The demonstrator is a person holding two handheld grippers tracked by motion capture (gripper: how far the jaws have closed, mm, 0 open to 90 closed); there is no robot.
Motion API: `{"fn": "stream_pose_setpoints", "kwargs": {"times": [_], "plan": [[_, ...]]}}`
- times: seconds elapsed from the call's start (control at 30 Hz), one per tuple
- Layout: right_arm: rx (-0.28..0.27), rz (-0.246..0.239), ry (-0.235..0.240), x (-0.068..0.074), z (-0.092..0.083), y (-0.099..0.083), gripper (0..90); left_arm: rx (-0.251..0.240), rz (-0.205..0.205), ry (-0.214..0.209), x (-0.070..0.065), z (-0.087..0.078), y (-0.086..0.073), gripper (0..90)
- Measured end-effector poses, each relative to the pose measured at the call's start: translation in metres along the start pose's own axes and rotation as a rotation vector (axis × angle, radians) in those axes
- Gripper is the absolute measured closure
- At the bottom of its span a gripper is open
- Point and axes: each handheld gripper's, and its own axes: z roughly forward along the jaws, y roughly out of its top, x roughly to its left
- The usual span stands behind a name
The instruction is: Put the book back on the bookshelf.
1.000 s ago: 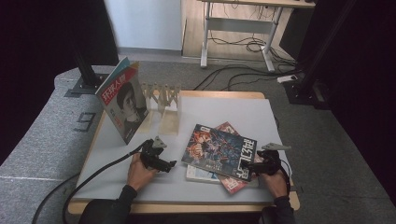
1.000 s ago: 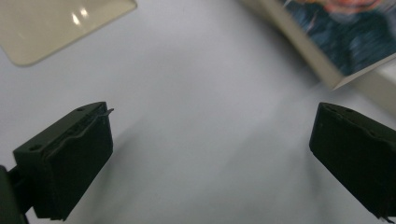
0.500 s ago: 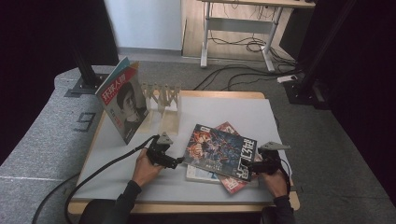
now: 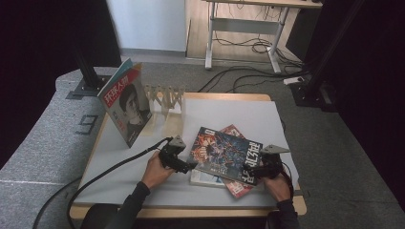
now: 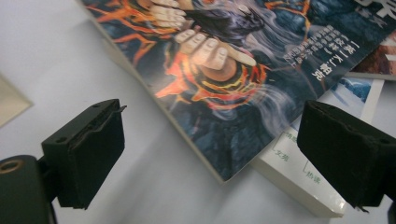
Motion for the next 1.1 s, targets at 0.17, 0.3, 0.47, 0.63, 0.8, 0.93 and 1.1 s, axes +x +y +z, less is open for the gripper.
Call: {"fn": "stream_pose_setpoints", "kwargs": {"times": [0.17, 0.3, 0.47, 0.63, 0.8, 0.93, 1.1], "plan": [[-0.004, -0.008, -0.007, 0.001, 0.001, 0.000, 0.7, 0.016, 0.003, -0.037, -0.004, 0.009, 0.002, 8.4], [0.000, -0.021, -0.012, 0.002, 0.002, -0.001, 0.0, 0.030, 0.009, -0.038, -0.007, 0.015, 0.001, 7.9], [-0.005, -0.021, -0.009, 0.002, 0.002, -0.001, 0.0, 0.027, 0.001, -0.042, -0.008, 0.016, 0.002, 4.6], [-0.004, -0.024, -0.015, 0.003, 0.002, -0.001, 0.0, 0.025, -0.005, -0.021, -0.012, 0.017, 0.001, 4.2], [-0.009, -0.023, -0.015, 0.003, 0.002, -0.002, 0.0, 0.033, -0.010, -0.015, -0.015, 0.017, 0.000, 4.1], [-0.018, -0.019, -0.013, 0.003, 0.002, -0.003, 0.0, 0.049, -0.011, -0.021, -0.019, 0.015, 0.000, 3.4], [-0.019, -0.017, -0.012, 0.004, 0.003, -0.002, 0.0, 0.068, -0.011, -0.023, -0.024, 0.013, -0.002, 2.6]]}}
